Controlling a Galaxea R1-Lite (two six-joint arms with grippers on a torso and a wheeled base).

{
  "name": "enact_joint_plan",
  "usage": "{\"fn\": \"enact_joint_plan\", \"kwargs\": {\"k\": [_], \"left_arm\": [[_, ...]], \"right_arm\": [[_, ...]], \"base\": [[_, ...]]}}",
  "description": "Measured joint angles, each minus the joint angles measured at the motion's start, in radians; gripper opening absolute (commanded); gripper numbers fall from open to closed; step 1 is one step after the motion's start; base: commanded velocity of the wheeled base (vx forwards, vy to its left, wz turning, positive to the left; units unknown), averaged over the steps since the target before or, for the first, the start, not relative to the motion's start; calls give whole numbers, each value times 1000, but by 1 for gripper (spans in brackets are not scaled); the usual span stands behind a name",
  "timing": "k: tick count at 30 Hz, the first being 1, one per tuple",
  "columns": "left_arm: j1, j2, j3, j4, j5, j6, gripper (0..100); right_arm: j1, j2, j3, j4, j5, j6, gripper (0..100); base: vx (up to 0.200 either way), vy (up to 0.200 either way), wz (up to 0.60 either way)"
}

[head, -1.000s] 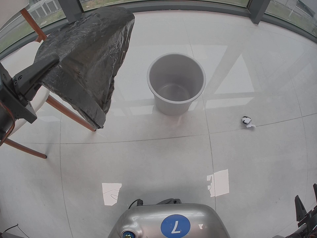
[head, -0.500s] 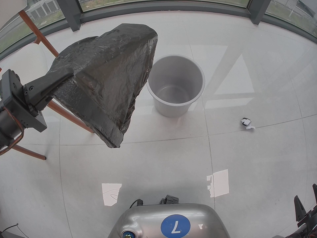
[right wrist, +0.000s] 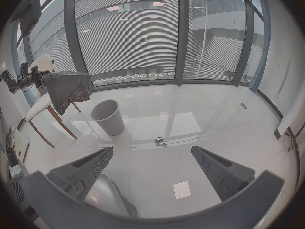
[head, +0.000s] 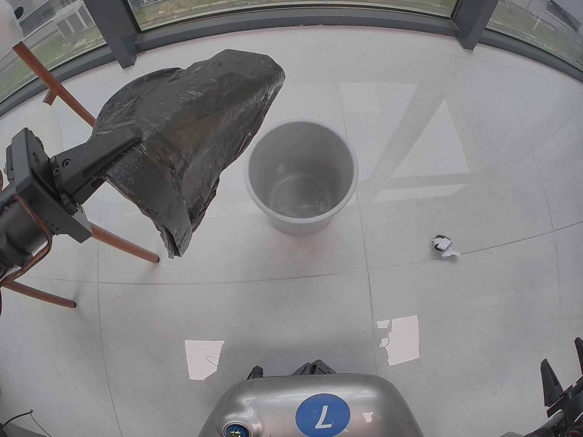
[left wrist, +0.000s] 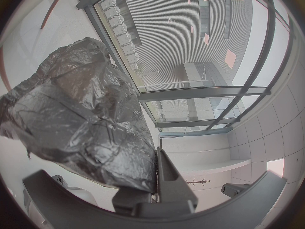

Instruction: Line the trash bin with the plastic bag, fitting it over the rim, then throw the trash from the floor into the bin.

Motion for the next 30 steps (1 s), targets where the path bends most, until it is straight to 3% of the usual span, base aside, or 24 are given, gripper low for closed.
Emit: {"fn": "enact_joint_plan", "kwargs": {"k": [12, 30], "left_arm": [[0, 0, 1, -3, -3, 36, 0], [2, -1, 4, -3, -3, 62, 0]], "right_arm": [[5, 1, 0, 0, 0, 0, 100], [12, 6, 0, 0, 0, 0, 100]], "base": [[0, 0, 0], [0, 200, 0]]}}
